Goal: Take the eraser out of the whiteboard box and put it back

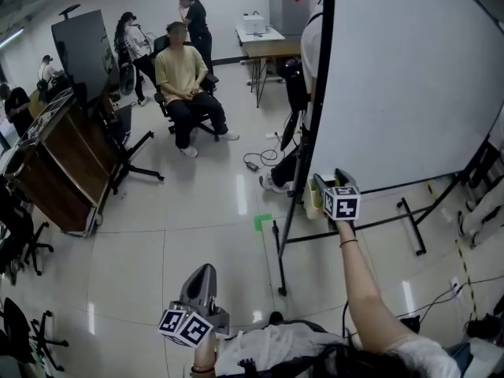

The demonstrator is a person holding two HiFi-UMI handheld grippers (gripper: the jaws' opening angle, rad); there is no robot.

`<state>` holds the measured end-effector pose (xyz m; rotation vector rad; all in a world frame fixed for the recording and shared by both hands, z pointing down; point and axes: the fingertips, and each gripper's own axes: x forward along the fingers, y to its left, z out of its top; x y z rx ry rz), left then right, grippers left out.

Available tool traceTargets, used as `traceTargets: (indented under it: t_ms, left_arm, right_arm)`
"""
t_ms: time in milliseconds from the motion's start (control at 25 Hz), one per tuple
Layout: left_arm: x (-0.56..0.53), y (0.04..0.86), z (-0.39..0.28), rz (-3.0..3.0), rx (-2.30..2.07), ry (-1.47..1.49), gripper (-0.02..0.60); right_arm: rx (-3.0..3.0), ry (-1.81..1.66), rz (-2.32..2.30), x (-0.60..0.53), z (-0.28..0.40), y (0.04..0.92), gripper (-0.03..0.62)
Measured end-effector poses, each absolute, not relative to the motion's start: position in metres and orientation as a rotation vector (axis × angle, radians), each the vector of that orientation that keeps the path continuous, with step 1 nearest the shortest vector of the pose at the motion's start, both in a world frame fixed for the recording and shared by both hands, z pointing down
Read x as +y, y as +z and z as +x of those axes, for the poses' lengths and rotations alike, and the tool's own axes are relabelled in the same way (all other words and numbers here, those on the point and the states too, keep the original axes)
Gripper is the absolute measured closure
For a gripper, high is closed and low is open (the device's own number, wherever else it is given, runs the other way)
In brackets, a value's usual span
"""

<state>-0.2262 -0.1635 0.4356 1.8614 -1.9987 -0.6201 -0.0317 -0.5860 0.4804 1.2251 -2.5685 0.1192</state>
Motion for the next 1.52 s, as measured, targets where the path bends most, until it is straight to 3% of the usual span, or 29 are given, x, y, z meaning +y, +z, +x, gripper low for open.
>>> traceTargets:
  t_ms: [80, 240, 320, 440, 640, 1000, 1520]
  left_arm:
    - [-0.17, 0.436, -0.217, 1.888, -1.966, -0.606, 0.594]
    - [-0.175, 0.436, -0.206, 1.925, -1.921, -0.592, 0.594]
    - [-0.176, 0.437, -0.206, 1.94, -1.895, -0.583, 0.594]
    - [-0.172, 0.438, -0.204, 1.968, -1.853, -0.563, 0.594]
    - [-0.155, 0.442, -0.193, 2.044, -1.75, -0.501, 0.594]
    - [-0.093, 0.477, -0.143, 2.204, -1.492, -0.355, 0.594]
    - [-0.055, 0.462, -0.129, 2.323, -1.366, -0.363, 0.594]
  right_arm:
    - [-2.599, 0.126, 1.26, -0.584, -0.025, 0.467, 0.26]
    - [-2.794, 0.107, 1.283, -0.551, -0.019, 0.412, 0.333]
    - [-2.869, 0.062, 1.309, -0.518, -0.011, 0.389, 0.408]
    - [-2.882, 0.033, 1.373, -0.457, 0.007, 0.378, 0.586]
    - [-2.938, 0.348, 1.399, -0.334, 0.02, 0.401, 0.59]
    - [-2.785, 0.555, 1.364, -0.155, 0.023, 0.471, 0.591]
    - [-2.686, 0.473, 1.509, -0.114, 0.043, 0.468, 0.592]
